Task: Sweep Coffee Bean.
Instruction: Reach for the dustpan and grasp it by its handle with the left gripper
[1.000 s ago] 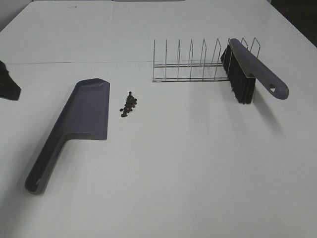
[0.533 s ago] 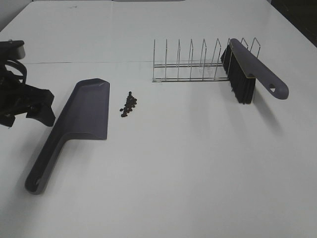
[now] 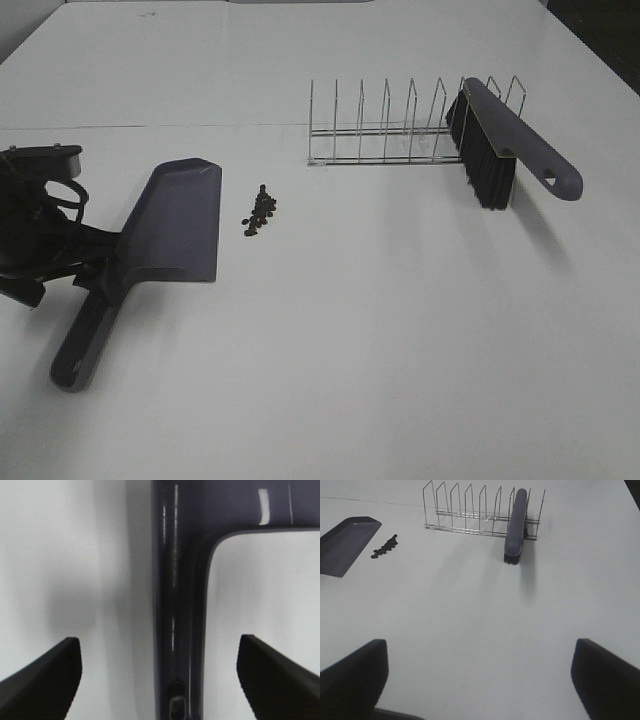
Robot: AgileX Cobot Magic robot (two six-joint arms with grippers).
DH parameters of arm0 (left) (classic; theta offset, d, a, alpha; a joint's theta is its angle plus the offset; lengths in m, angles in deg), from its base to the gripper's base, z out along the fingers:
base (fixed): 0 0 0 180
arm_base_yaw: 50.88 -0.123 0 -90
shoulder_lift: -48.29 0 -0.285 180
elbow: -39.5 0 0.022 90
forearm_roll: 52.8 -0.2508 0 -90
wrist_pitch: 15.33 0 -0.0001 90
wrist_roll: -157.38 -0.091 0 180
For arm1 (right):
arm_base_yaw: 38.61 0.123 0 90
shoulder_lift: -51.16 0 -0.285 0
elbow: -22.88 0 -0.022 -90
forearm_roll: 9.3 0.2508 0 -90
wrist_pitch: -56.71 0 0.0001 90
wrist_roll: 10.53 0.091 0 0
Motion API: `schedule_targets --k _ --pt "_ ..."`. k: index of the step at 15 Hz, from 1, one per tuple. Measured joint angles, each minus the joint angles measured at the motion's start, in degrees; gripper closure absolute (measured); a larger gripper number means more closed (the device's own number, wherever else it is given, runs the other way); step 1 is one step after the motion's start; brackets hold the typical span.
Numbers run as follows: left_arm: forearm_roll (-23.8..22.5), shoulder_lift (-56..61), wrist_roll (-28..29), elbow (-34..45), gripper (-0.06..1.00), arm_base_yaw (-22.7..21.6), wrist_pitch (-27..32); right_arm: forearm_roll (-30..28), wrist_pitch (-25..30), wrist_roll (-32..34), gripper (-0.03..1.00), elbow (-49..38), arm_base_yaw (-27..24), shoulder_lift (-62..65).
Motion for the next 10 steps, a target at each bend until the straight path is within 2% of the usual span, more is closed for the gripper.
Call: schedule_targets --k 2,7,10 --pt "-0.17 -1.78 1.03 0.00 0.16 1.83 -1.55 0.00 0.00 0.00 0.11 0.00 0.00 0.00" --pt "-0.40 -6.53 1.89 -3.27 0.16 2.23 -1.95 0.00 0.00 0.00 0.11 0.00 0.00 0.00" --pt "-1.20 -11.06 1.95 -8.82 0.19 2.41 3.04 0.06 0.00 0.00 0.11 0.00 0.00 0.00"
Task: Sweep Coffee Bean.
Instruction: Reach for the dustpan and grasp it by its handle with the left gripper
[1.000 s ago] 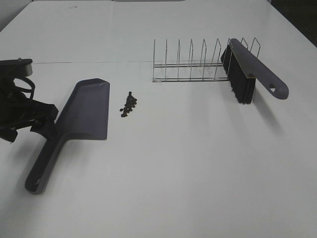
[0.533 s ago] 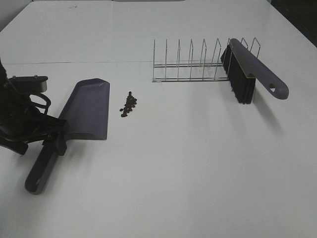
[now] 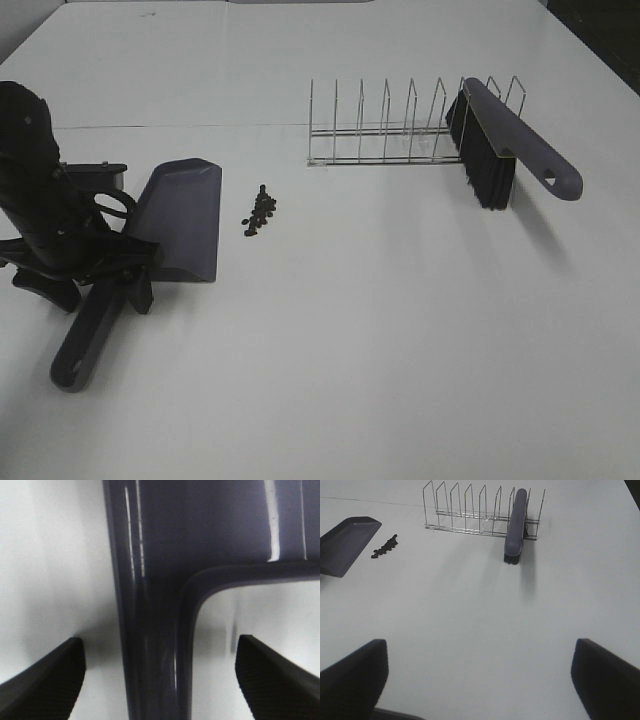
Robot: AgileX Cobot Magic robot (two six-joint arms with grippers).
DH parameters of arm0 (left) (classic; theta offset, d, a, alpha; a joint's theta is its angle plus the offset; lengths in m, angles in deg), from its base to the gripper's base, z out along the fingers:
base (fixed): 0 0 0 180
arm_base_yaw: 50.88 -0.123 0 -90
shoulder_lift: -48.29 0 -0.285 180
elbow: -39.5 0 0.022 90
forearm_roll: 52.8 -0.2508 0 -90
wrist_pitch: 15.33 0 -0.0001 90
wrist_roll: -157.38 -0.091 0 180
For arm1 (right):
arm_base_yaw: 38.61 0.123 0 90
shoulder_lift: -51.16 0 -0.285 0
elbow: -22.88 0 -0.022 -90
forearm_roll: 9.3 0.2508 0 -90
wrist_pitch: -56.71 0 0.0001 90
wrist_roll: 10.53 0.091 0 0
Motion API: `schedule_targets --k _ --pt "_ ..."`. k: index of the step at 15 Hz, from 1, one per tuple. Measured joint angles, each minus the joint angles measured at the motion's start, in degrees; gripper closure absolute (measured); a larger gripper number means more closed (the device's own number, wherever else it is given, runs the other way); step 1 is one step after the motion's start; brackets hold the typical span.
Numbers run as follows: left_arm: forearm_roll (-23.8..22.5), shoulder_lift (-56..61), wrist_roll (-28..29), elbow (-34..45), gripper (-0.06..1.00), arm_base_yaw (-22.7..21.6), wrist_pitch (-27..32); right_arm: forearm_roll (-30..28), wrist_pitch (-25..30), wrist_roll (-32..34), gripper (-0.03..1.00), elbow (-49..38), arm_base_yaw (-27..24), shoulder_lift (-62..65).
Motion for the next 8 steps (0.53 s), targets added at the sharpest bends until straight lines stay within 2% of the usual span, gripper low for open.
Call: schedule_targets --k 3,4,6,8 --pt "-0.74 -0.57 0.00 -1.03 0.25 0.00 1.49 0.00 0.00 0.00 0.11 0.00 0.00 0.00" --pt "-0.80 -0.69 0.17 -1.15 0.33 0.00 1.95 0.00 0.00 0.00 0.11 0.00 0.00 0.00" --pt "-0.86 -0.92 2.01 -1.20 0.64 0.00 3.21 0.06 0.00 0.00 0.11 0.00 0.00 0.00" --pt "-1.26 -0.92 3.55 -1.26 0.67 0.00 3.61 0.11 0.00 0.00 0.11 0.00 0.00 0.00"
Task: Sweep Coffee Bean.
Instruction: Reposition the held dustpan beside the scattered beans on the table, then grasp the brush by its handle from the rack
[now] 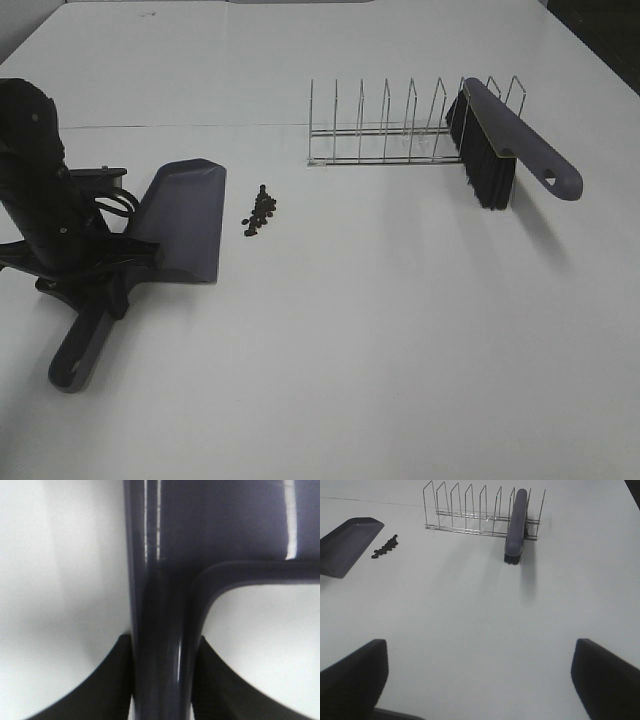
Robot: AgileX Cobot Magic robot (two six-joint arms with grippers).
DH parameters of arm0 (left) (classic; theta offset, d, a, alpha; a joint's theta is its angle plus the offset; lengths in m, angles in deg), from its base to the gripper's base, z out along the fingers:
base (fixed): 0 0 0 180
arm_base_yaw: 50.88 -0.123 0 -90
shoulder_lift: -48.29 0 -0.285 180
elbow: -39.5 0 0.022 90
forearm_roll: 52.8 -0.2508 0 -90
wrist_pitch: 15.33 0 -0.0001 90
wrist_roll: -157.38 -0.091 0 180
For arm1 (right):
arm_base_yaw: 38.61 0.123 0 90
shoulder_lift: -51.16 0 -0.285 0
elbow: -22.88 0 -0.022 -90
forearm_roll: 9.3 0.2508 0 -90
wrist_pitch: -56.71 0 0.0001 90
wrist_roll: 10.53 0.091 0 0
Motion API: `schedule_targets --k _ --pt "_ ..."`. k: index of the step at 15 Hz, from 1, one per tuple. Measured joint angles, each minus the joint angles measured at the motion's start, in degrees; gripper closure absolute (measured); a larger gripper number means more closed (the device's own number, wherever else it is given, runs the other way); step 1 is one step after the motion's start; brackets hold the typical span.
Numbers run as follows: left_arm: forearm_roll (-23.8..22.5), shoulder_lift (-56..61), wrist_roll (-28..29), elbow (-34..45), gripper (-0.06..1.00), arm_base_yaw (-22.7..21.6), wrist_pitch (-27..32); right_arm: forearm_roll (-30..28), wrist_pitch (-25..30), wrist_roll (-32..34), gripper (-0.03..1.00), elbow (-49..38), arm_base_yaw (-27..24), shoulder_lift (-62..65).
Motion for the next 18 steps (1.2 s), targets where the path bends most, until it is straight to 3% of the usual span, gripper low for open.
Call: schedule_targets --k 5,10,15,18 --pt "-3.50 1.43 3.50 0.29 0.67 0.17 1.78 0.00 0.00 0.00 0.11 0.00 0.00 0.00" --pt "-3.95 10.37 3.95 0.23 0.67 0.17 2.98 0.00 0.00 0.00 0.11 0.00 0.00 0.00" --pt "-3.95 10.89 3.95 0.23 0.67 0.17 2.98 0.00 -0.29 0.00 0.12 0.00 0.00 -0.92" --pt "-3.95 10.89 3.90 0.23 0.67 0.17 2.98 0.00 -5.79 0.00 0.17 1.55 0.00 -8.02"
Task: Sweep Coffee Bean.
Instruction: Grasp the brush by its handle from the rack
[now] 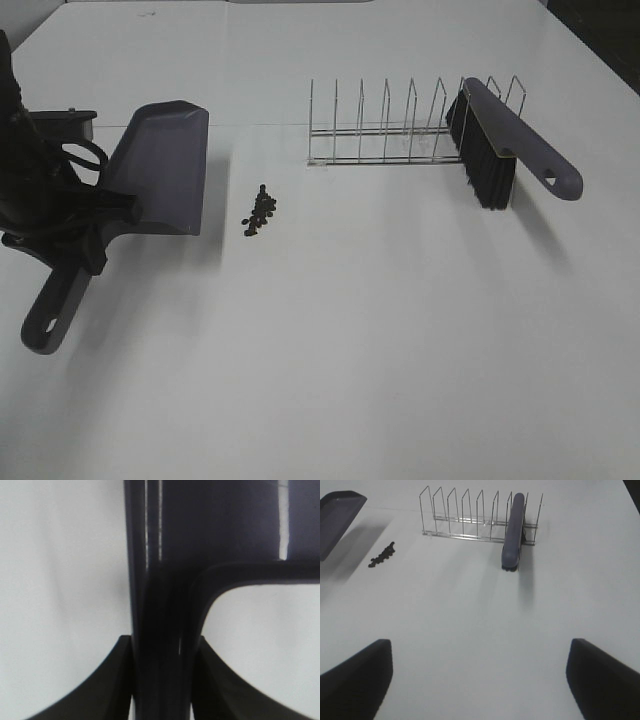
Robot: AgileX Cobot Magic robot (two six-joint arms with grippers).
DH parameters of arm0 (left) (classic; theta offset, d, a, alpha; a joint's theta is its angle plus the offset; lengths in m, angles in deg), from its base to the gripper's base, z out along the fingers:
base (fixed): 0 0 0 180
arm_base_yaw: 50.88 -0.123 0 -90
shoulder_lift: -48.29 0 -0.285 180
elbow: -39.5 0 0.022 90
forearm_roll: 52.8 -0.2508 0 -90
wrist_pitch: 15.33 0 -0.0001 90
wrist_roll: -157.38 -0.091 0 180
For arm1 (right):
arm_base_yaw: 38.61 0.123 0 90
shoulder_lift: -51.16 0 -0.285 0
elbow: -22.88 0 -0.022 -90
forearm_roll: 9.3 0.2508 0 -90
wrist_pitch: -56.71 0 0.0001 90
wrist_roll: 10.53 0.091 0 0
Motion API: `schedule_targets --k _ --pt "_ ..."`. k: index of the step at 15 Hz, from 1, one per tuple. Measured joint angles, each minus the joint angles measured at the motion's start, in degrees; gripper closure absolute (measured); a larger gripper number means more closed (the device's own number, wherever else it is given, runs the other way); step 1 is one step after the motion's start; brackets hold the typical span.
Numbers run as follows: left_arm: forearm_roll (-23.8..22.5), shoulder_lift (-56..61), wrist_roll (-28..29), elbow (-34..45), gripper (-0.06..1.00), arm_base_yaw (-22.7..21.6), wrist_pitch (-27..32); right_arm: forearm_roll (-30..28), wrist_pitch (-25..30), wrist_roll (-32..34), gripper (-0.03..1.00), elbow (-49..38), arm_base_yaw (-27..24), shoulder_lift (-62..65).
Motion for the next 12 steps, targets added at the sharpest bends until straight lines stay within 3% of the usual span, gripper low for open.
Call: schedule_targets --k 3,7,8,12 --pt "0.00 0.00 -0.17 0.00 0.67 0.00 0.00 0.06 -6.99 -0.06 0.19 2.12 0.00 -12.09" --pt "-0.11 0.00 -0.17 0.00 0.67 0.00 -0.06 0.06 -12.09 -3.44 0.20 8.82 0.00 -28.07" --pt "-0.11 0.00 -0.17 0.00 0.67 0.00 0.00 0.06 -12.95 -4.81 0.20 15.58 0.00 -37.82" --pt "-0.11 0.00 -0.17 0.00 0.67 0.00 0.00 0.06 -13.18 -6.19 0.20 31.91 0.00 -57.07"
